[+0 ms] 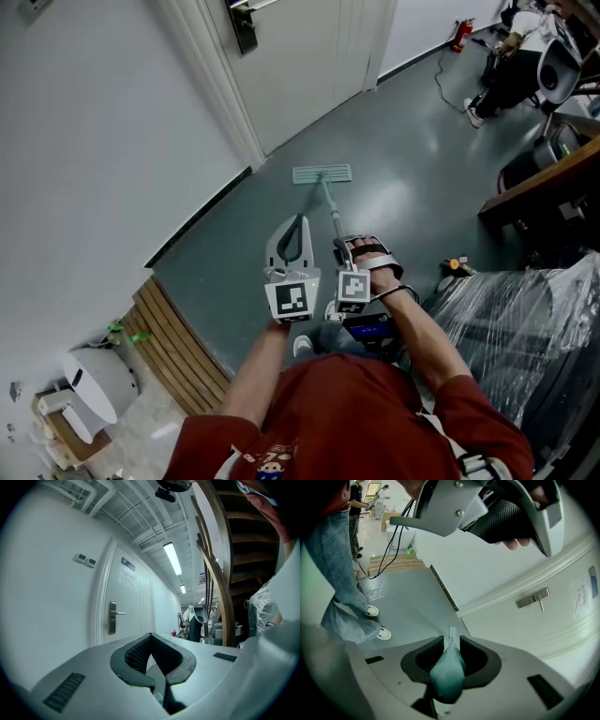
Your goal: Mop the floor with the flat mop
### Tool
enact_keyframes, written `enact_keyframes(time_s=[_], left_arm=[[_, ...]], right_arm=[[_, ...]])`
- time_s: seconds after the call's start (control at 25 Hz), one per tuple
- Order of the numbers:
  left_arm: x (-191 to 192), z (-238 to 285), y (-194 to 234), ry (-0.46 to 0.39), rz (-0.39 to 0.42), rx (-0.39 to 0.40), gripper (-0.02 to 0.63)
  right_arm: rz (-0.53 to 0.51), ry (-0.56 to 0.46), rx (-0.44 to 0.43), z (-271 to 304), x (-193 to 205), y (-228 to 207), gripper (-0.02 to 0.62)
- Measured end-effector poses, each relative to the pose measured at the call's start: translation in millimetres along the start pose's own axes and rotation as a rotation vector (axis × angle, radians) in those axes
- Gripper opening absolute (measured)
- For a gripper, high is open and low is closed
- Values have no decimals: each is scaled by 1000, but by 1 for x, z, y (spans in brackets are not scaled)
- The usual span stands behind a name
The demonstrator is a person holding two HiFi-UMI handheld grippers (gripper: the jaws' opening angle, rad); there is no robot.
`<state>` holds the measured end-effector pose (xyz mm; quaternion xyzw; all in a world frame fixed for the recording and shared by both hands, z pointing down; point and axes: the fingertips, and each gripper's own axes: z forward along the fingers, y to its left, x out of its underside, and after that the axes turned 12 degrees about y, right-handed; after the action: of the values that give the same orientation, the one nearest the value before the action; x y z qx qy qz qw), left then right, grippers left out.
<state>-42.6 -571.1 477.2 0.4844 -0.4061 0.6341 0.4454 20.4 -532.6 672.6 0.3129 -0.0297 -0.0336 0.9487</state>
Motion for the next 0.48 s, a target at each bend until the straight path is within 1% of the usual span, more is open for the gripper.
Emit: enact_keyframes(time_s=[0.28, 0.4, 0.48], left_arm=[[4, -5, 2, 6, 11, -5, 15], [6, -10, -2, -29, -28, 9, 15], [7, -16, -5, -34, -33, 12, 15]], right_arm=[[-9, 8, 3, 1, 0, 5, 115], [-19, 19, 11, 0, 3, 10, 115], [-23, 24, 11, -1, 4, 15, 115]])
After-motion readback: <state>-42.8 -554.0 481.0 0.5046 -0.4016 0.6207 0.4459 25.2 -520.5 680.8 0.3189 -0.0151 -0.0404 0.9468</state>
